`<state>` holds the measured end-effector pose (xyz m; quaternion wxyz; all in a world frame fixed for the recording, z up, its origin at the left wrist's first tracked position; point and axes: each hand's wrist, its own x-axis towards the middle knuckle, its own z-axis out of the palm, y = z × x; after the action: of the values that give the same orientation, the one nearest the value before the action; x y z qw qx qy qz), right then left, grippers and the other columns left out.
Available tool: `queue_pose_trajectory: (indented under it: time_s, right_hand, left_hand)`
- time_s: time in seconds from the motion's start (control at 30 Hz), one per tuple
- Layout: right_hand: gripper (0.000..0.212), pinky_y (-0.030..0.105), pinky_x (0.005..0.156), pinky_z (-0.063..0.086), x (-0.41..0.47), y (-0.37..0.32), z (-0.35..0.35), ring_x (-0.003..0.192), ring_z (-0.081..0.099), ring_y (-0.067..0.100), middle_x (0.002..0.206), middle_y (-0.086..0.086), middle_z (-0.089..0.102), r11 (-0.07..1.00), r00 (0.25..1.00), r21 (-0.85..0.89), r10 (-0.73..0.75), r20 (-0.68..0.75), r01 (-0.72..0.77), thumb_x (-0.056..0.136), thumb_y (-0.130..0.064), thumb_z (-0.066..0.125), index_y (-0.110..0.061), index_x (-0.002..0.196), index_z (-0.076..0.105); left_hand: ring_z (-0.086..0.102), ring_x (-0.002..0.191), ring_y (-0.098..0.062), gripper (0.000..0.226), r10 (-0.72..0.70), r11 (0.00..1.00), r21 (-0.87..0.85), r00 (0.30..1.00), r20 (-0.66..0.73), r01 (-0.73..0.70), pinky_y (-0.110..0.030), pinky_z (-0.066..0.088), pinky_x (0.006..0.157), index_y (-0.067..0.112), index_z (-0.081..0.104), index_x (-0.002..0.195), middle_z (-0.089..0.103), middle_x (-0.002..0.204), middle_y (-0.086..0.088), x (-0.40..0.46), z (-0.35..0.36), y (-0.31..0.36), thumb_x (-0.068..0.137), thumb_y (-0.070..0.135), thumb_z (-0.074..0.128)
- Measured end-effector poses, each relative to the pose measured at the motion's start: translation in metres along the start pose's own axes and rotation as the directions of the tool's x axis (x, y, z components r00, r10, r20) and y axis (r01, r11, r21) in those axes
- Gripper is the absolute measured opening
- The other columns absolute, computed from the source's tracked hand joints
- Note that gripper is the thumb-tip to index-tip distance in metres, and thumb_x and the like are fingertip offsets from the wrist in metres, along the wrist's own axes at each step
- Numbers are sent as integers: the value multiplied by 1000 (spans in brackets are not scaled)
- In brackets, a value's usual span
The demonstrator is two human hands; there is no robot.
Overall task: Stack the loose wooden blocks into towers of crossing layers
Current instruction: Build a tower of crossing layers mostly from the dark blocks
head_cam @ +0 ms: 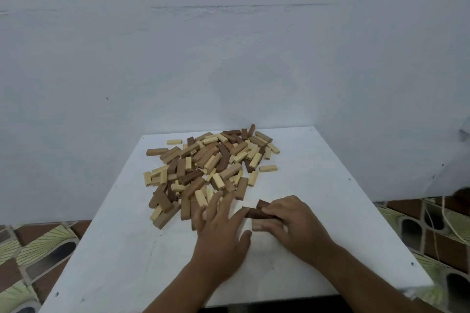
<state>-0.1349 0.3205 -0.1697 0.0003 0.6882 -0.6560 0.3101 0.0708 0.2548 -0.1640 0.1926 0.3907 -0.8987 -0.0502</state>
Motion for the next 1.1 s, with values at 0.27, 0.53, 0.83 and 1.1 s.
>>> queue_pose_trajectory:
  time_s: [0.27, 0.53, 0.83, 1.1]
  right_hand:
    - [19, 31, 70, 48, -25, 46, -37, 81, 55, 11, 90, -15, 68, 967, 964, -123, 202, -174, -224, 86, -41, 67, -27, 96, 75]
    - [13, 29, 70, 47, -8, 88, -53, 84, 47, 15, 82, -9, 53, 924, 913, -36, 370, -170, -381, 93, -32, 60, -32, 88, 72]
    - [19, 25, 76, 46, 29, 124, -49, 90, 46, 13, 85, -7, 55, 916, 908, 96, 399, -130, -389, 85, -38, 69, -20, 81, 71]
    - [13, 11, 77, 38, 41, 144, -49, 87, 53, 5, 90, -15, 56, 945, 938, 141, 314, -144, -295, 87, -28, 70, -24, 97, 76]
  left_hand:
    - [47, 121, -7, 22, -17, 994, -108, 1000, -23, 15, -41, 21, 100, 35, 60, 111, 57, 115, 20, 30, 3, 44, 92, 34, 50]
    - [50, 88, -13, 38, 13, 992, -125, 998, -63, -21, -43, 42, 81, 34, 71, 88, 61, 85, 17, 86, 37, 63, 74, 10, 45]
    - [58, 78, -14, 24, -20, 956, -293, 998, -67, -1, -17, 37, 64, 16, 70, 91, 62, 87, 1, 150, 72, 92, 86, -3, 56]
    - [57, 70, -3, 18, -131, 875, -481, 985, -113, 61, -4, 40, 70, 21, 68, 95, 65, 90, 12, 191, 86, 96, 88, 6, 63]
